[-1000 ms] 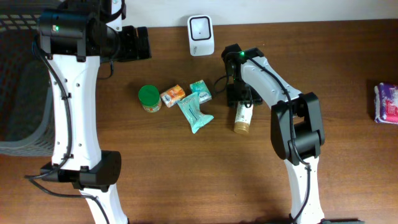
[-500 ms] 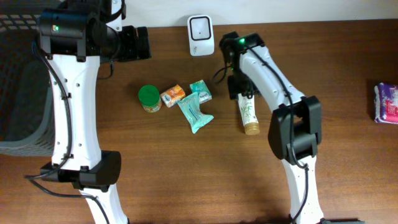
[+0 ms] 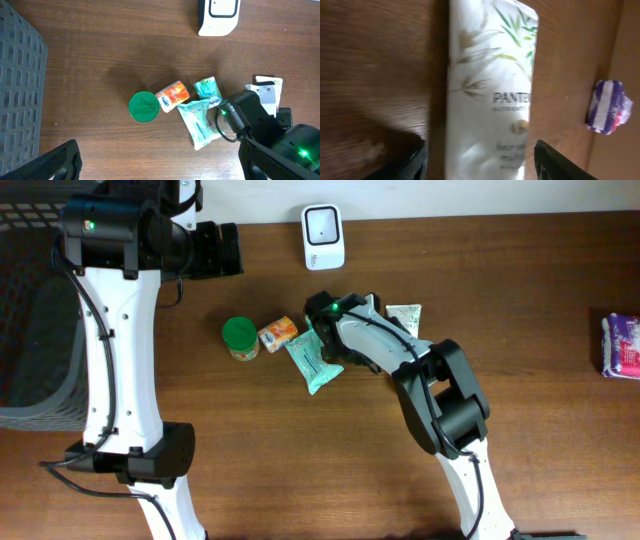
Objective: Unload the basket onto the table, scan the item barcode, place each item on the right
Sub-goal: 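Lift the Pantene tube with the right gripper and reorient it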
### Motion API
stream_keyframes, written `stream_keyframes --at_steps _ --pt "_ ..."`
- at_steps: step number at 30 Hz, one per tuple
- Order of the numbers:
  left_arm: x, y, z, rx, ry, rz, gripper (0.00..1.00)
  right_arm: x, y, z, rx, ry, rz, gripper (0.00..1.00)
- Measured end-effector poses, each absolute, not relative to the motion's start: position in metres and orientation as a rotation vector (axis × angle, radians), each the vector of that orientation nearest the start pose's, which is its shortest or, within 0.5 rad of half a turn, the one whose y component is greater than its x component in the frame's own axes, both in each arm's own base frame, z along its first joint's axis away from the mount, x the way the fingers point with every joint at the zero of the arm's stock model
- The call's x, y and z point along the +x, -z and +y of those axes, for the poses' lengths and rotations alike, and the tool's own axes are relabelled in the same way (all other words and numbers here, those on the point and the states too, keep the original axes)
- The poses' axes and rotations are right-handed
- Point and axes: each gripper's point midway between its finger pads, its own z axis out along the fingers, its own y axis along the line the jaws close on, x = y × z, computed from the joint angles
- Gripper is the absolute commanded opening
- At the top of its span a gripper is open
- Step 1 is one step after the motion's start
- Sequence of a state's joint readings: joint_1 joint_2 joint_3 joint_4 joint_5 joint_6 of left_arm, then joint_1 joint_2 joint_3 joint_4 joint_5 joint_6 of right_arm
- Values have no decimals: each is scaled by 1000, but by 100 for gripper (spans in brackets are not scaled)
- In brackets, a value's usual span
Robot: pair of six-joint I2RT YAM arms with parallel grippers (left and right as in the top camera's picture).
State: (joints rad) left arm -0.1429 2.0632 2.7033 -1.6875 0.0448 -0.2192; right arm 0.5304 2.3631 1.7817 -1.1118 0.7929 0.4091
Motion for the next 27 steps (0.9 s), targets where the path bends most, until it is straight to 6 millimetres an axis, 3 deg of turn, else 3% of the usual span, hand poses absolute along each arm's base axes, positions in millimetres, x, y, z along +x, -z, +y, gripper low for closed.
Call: stream_keyframes --at_steps 3,4,5,8,10,12,13,17,18,19,20,23,25,27 --pt "423 -328 -69 -85 185 2627 99 425 -25 97 -236 1139 2661 61" --pt "423 -328 -69 -85 185 2627 99 425 -23 98 -234 1124 2670 52" --pt "423 -328 -69 -85 185 2627 99 425 -21 101 -234 1100 2682 50" --pt "423 -328 -69 -85 185 2627 99 425 -19 101 -216 1077 2693 50" --pt "423 -328 -69 -85 185 2627 99 426 -17 96 -194 1062 2716 41" --pt "423 -328 -69 -85 185 2627 99 426 -13 90 -159 1031 2750 17" --pt "423 -328 -68 -85 185 2627 99 426 -9 89 -140 988 2781 12" --pt "423 -328 -69 -85 185 2627 99 429 -17 85 -49 774 2927 10" --pt "423 -328 -69 -85 185 2627 99 438 -25 89 12 501 3039 10" --pt "423 -328 -69 -85 185 2627 99 444 -29 92 42 335 3080 11" --pt "423 -328 -69 -84 185 2626 99 445 -38 105 50 51 3141 10" --pt "423 -328 -69 -84 185 2627 99 454 -72 142 11 -774 3077 7" --pt "423 -328 -69 -84 185 2627 99 459 -92 139 32 -1092 2969 4" --pt "423 -328 -69 -85 185 2628 99 455 -84 124 106 -1201 2954 5"
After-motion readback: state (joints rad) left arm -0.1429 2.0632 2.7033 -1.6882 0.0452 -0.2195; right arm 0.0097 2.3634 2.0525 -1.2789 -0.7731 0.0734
